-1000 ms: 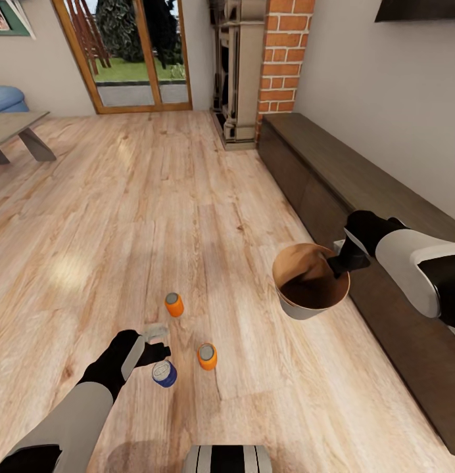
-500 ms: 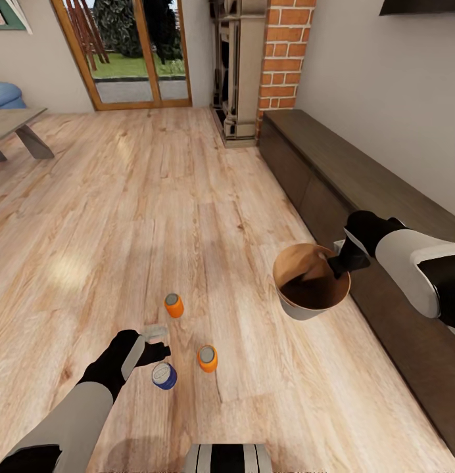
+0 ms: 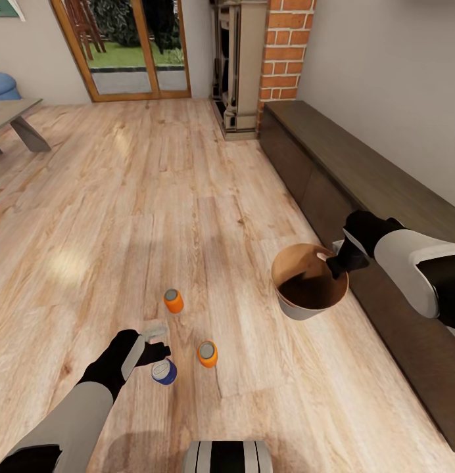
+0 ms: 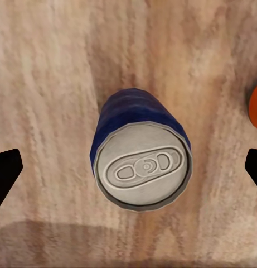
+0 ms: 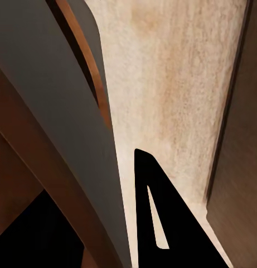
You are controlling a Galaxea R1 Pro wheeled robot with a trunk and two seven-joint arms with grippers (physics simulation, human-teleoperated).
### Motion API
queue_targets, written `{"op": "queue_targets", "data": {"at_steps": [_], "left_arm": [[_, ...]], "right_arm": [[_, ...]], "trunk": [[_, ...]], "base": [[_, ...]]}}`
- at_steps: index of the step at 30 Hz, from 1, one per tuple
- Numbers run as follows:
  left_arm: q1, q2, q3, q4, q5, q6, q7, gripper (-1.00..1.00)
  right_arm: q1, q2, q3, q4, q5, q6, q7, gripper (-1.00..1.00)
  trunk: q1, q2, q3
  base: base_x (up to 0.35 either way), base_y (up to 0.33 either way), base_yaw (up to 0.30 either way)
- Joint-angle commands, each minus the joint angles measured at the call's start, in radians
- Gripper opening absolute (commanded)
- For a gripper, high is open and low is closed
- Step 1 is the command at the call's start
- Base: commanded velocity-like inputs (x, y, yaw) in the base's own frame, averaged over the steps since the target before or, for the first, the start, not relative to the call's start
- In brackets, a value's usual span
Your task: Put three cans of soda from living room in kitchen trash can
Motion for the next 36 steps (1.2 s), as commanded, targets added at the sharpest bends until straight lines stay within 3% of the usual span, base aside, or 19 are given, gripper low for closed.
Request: {"op": "queue_targets", "data": {"at_steps": [1,13,22,36], "left_arm": [[0.000,0.000,0.000,0.000,0.000,0.000,0.000,1.00],[0.000,0.000,0.000,0.000,0.000,0.000,0.001,1.00],[0.000,0.000,0.000,0.000,0.000,0.001,0.001,1.00],[0.000,0.000,-0.003,0.000,-0.001,0.001,0.001,1.00]], "right_arm": [[0.000,0.000,-0.006,0.000,-0.007,0.001,0.000,-1.00],[0.001,0.000,-0.006,0.000,-0.005,0.001,0.000,-1.00],[0.001,0.002,-0.006,0.000,-0.005,0.001,-0.001,-1.00],[-0.004,0.011,0.003,0.000,-0.006,0.001,-0.001,-1.00]], "trunk": [[0.000,0.000,0.000],[0.000,0.000,0.000],[0.004,-0.002,-0.035],[0.004,-0.002,-0.035]], "base": [[0.000,-0.005,0.000],[0.000,-0.036,0.000],[0.000,-0.001,0.000],[0.018,0.000,0.000]]}}
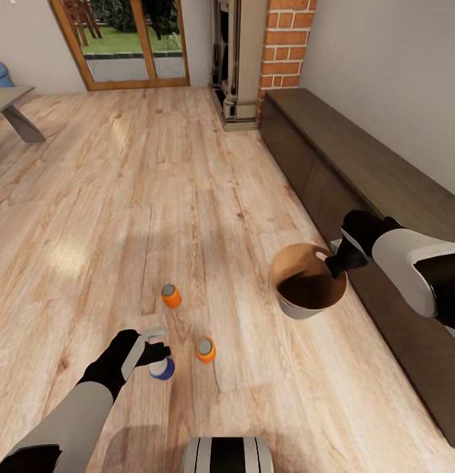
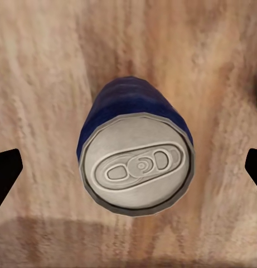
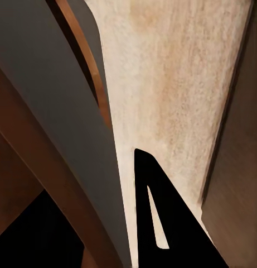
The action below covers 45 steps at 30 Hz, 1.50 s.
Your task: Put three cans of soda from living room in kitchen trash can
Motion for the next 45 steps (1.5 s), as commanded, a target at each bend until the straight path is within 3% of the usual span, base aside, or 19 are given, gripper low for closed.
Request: {"op": "queue_targets", "data": {"at_steps": [1,17,20,28,45], "left_arm": [[0.000,0.000,0.000,0.000,0.000,0.000,0.000,1.00],[0.000,-0.001,0.000,0.000,0.000,-0.001,0.004,1.00],[0.000,-0.001,-0.001,-0.001,0.000,-0.002,0.005,1.00],[0.000,-0.002,-0.002,-0.001,0.000,-0.002,0.005,1.00],[0.000,-0.002,-0.002,-0.001,0.000,-0.002,0.005,1.00]], "right_arm": [[-0.001,0.003,-0.010,0.000,-0.012,0.003,0.000,-1.00],[-0.005,0.031,0.005,0.000,-0.013,0.003,0.000,-1.00],[-0.006,0.034,0.027,0.000,-0.013,0.003,0.000,-1.00],[-0.005,0.036,0.049,0.000,-0.013,0.003,0.001,-1.00],[-0.006,0.036,0.051,0.000,-0.013,0.003,0.001,-1.00]], "trunk": [[0.000,0.000,0.000],[0.002,-0.001,-0.015],[0.002,-0.001,-0.015],[0.002,-0.001,-0.015],[0.002,-0.001,-0.015]], "base": [[0.051,0.000,0.000],[0.007,0.000,0.000],[0.000,0.000,0.000],[0.000,0.000,0.000],[0.056,0.000,0.000]]}}
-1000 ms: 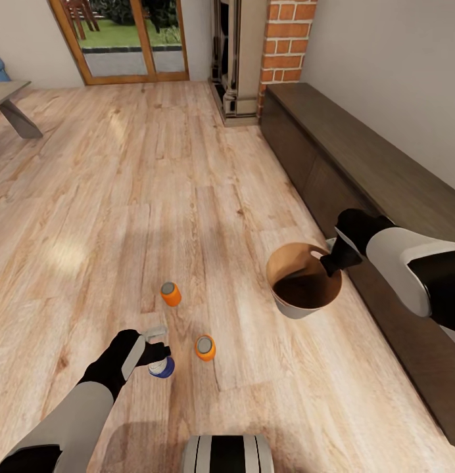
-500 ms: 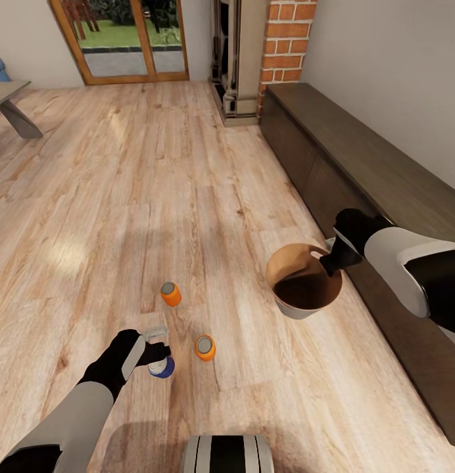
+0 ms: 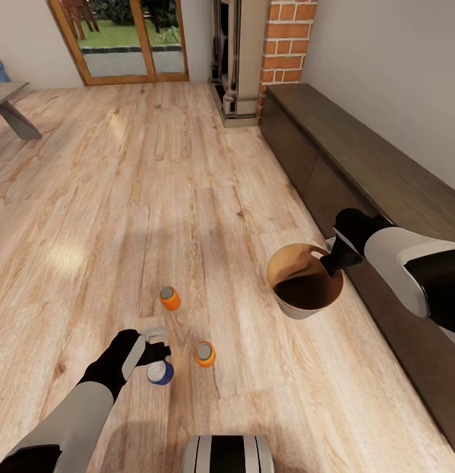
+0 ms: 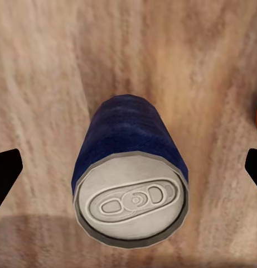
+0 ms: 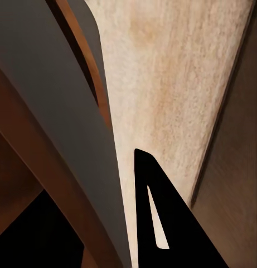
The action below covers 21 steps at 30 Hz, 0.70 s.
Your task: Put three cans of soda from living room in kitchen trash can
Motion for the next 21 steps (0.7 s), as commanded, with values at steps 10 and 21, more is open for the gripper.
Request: {"op": "queue_targets", "data": {"at_steps": [10,21], "left_arm": [[0.000,0.000,0.000,0.000,0.000,0.000,0.001,1.00],[0.000,0.000,0.000,0.001,-0.001,0.000,0.002,1.00]], "right_arm": [[0.000,0.000,-0.008,0.000,-0.008,0.002,0.000,-1.00],[0.000,-0.001,-0.008,0.000,-0.008,0.002,0.000,-1.00]], "trunk": [[0.000,0.000,0.000],[0.003,-0.002,-0.032]], "base": [[0.009,0.000,0.000],[0.000,0.000,0.000]]}}
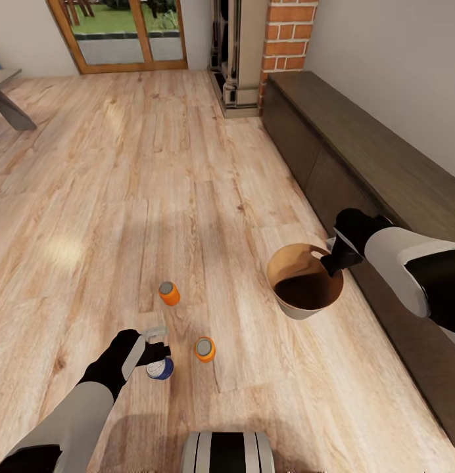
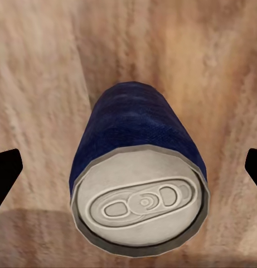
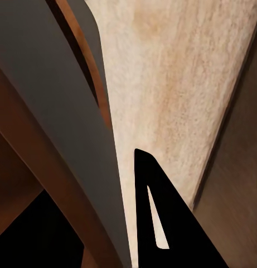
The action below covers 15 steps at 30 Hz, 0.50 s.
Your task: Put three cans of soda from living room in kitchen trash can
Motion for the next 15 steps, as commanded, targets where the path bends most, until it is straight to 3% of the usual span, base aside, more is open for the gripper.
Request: {"op": "queue_targets", "data": {"at_steps": [1,10,15], "left_arm": [[0.000,0.000,0.000,0.000,0.000,0.000,0.000,1.00],[0.000,0.000,0.000,-0.001,0.001,0.000,-0.001,1.00],[0.000,0.000,0.000,0.000,0.000,0.000,-0.001,1.00]], "right_arm": [[-0.001,0.000,-0.007,0.000,-0.007,0.002,0.000,-1.00],[-0.001,0.000,-0.007,0.000,-0.007,0.002,0.000,-1.00],[-0.001,0.000,-0.007,0.000,-0.007,0.002,0.000,-1.00]], "trunk": [[0.000,0.000,0.000],[0.000,0.000,-0.004],[0.000,0.000,-0.004]], "base": [[0.000,0.000,0.000],[-0.002,0.000,0.000],[-0.124,0.000,0.000]]}}
